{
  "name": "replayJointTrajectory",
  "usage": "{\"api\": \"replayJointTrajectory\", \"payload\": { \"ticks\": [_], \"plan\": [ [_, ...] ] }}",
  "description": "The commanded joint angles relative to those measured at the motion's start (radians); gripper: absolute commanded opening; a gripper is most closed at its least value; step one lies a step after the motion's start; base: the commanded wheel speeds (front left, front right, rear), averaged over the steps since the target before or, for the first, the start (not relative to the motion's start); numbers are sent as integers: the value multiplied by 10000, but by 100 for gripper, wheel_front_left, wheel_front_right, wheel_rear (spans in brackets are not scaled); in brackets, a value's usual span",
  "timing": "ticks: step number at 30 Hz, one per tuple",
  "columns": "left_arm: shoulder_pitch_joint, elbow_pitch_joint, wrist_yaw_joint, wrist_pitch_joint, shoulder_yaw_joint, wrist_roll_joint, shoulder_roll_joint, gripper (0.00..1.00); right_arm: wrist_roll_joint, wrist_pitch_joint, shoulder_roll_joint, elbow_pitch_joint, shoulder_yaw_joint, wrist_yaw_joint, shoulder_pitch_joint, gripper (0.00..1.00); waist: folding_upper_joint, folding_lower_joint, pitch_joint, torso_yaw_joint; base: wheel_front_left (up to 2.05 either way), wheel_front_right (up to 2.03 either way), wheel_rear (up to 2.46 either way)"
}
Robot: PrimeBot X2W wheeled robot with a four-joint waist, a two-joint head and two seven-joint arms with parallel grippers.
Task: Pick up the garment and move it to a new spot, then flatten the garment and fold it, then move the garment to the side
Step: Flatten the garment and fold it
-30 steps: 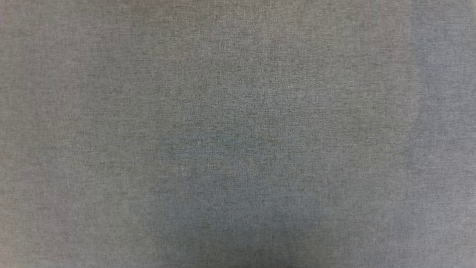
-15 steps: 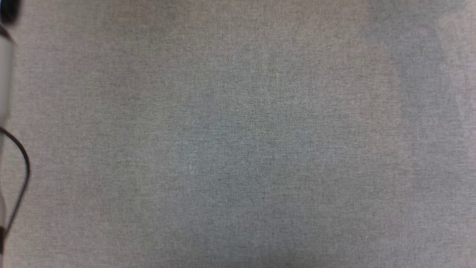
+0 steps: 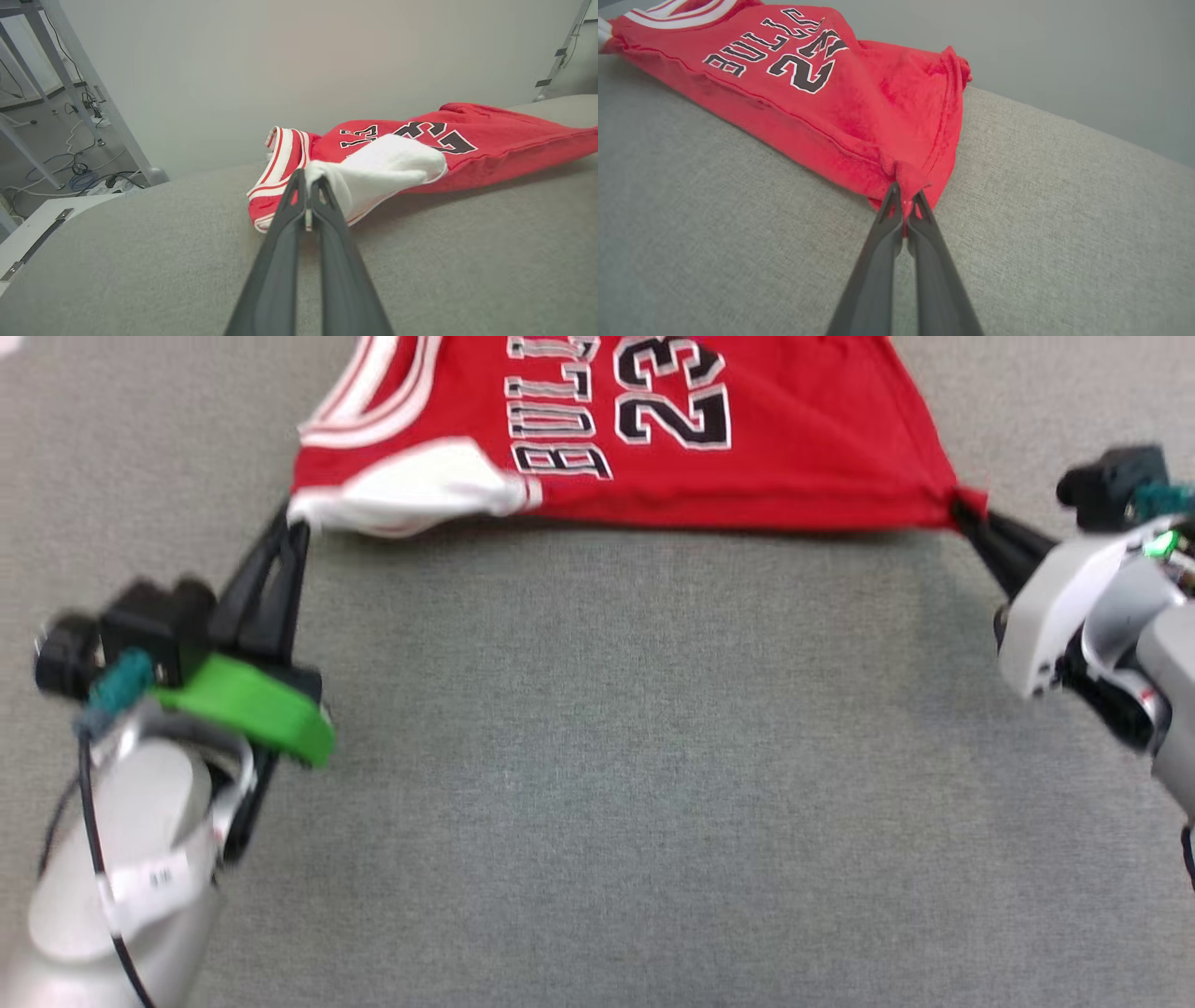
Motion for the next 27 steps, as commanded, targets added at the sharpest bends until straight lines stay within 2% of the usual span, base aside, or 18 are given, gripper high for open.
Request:
{"api": "replayJointTrajectory", "payload": {
  "ticks": [1,13,19,27],
  "plan": [
    [690,-171,115,-56,83,-96,-27,0,139,-19,-202,-166,173,-6,395,0,0,1,-942,67,0,0,0],
    [4797,-1270,870,368,-329,-710,-76,0,884,-272,-1281,-1225,749,-6,3297,0,0,1,-2721,255,0,0,0],
    [6359,-1630,1086,634,-610,-1006,-54,0,1161,-365,-1598,-1700,526,-6,4779,0,0,1,-3275,218,0,0,0],
    [7757,-1883,1402,743,-821,-1279,-93,0,1544,-501,-2018,-2152,-296,-6,6923,0,0,1,-3731,344,0,0,0]
  ]
}}
